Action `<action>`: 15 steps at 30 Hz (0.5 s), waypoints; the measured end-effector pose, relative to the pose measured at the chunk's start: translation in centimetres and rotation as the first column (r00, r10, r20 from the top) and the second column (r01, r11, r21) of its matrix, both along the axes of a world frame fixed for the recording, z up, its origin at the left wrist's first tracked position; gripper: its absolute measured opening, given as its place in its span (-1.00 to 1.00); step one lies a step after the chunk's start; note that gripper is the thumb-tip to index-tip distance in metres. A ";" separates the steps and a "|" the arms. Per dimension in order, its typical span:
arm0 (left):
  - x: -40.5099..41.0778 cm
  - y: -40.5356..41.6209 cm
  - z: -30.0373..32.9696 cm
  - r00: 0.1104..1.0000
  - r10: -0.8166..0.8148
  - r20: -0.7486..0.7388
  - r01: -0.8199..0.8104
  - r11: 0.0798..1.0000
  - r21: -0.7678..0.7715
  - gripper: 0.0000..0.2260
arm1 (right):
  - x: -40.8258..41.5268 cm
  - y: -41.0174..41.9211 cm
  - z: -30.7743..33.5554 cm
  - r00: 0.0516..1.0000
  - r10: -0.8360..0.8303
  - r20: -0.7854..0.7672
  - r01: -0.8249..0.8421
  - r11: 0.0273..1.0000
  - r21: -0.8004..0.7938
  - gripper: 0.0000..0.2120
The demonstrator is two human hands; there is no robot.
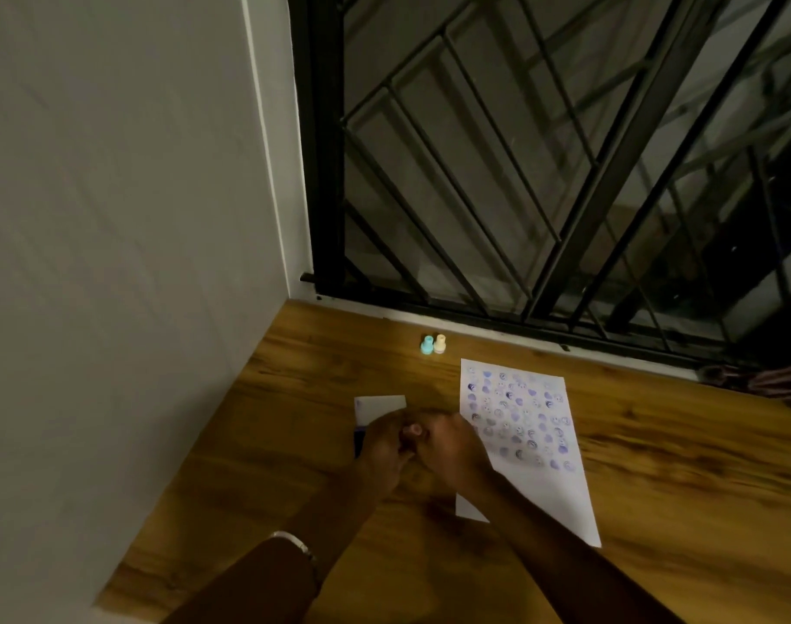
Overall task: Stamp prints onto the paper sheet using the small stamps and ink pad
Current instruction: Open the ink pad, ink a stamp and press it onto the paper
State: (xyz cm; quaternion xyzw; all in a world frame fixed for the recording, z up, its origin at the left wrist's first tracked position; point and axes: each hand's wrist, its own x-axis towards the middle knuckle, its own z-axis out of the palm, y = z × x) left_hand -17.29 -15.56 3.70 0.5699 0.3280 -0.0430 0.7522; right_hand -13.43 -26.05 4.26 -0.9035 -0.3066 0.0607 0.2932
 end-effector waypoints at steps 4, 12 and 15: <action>0.2 0.4 -0.1 1.000 -0.010 -0.026 0.010 1.000 0.000 -0.68 | -0.3 0.4 -0.5 1.000 -0.003 -0.008 0.003 1.000 -0.008 -0.80; 1.5 2.1 -1.9 0.998 -0.049 -0.033 0.054 0.984 0.172 -0.67 | 0.8 2.9 -1.4 0.996 -0.035 -0.088 0.028 0.996 -0.082 -0.76; 2.2 2.7 -1.9 0.999 0.010 -0.049 -0.010 1.000 -0.004 -0.70 | 0.9 3.2 -1.8 0.996 -0.067 -0.053 0.065 0.997 -0.039 -0.81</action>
